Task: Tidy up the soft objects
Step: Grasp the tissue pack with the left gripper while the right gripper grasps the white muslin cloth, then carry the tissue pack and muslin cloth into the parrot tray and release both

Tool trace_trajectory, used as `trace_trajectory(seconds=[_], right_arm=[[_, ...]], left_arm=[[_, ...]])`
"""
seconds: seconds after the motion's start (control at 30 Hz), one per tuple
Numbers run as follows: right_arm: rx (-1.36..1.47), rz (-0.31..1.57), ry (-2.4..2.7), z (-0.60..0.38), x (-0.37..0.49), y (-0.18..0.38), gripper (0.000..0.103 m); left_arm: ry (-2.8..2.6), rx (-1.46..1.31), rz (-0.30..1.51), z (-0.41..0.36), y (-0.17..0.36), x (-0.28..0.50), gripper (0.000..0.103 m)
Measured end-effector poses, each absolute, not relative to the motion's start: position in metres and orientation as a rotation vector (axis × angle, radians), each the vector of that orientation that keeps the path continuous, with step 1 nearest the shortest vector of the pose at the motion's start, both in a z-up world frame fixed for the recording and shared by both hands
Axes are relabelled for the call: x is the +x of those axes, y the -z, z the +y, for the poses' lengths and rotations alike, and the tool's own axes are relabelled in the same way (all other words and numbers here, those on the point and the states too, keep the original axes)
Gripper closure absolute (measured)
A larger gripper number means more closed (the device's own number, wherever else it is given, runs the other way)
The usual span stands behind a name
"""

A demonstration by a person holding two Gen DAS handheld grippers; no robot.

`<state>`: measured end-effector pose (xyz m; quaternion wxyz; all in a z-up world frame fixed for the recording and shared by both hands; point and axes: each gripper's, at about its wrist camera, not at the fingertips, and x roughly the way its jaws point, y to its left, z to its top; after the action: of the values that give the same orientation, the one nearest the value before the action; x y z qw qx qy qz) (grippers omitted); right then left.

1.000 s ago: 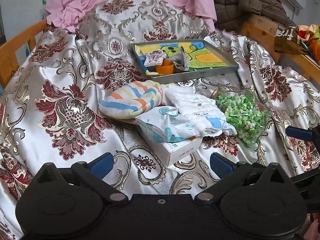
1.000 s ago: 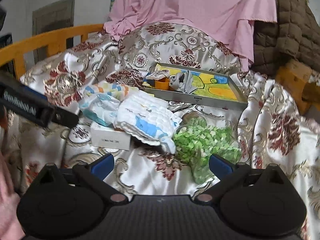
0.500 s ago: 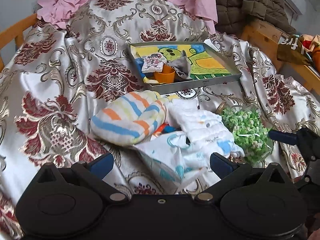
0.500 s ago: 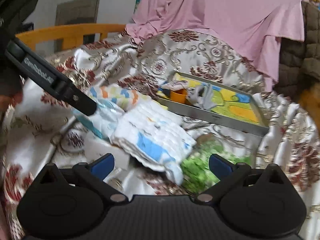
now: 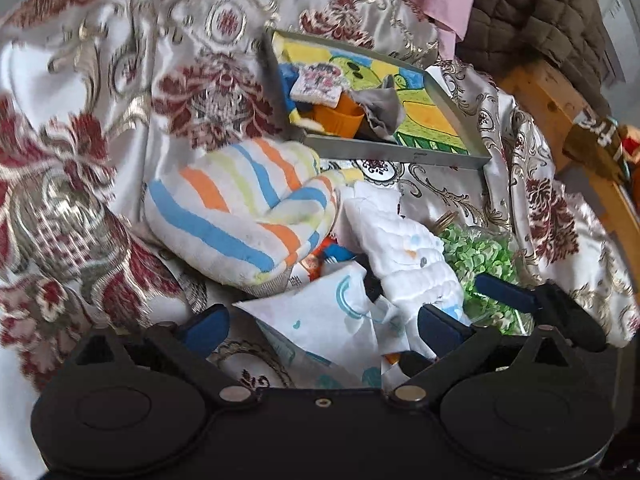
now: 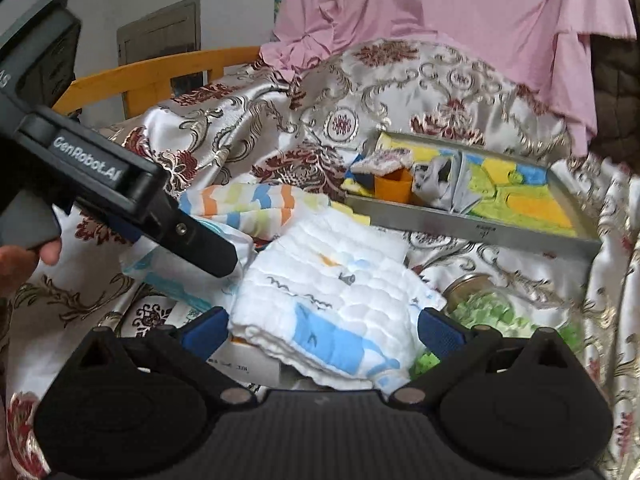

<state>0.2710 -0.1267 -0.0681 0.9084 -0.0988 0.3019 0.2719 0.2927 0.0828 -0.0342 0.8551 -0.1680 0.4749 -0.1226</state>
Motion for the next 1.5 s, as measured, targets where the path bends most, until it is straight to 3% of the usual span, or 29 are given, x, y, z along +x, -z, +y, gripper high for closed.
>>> trace_trajectory(seconds=[0.5, 0.63, 1.03, 1.17, 1.5], right_arm=[[-0.090, 0.726, -0.621, -0.130, 0.292, 0.074, 0.026], [-0.090, 0.737, -0.640, -0.131, 0.291, 0.072, 0.036], [0.037, 0.795, -0.659, -0.148, 0.286, 0.061, 0.084], [0.021, 0.780, -0.630, -0.150, 0.279, 0.055, 0.090], [0.043, 0.591, -0.545, -0.170, 0.251, 0.013, 0.091]], left_arm=[[0.294, -0.518, 1.017, 0.102, 0.050, 0.302, 0.048], [0.299, -0.513, 1.011, 0.102, 0.049, 0.299, 0.050], [0.347, -0.486, 0.995, 0.098, 0.036, 0.277, 0.052], [0.366, -0.473, 0.989, 0.092, 0.032, 0.270, 0.052], [0.408, -0.421, 0.842, 0.086, 0.006, 0.250, 0.052]])
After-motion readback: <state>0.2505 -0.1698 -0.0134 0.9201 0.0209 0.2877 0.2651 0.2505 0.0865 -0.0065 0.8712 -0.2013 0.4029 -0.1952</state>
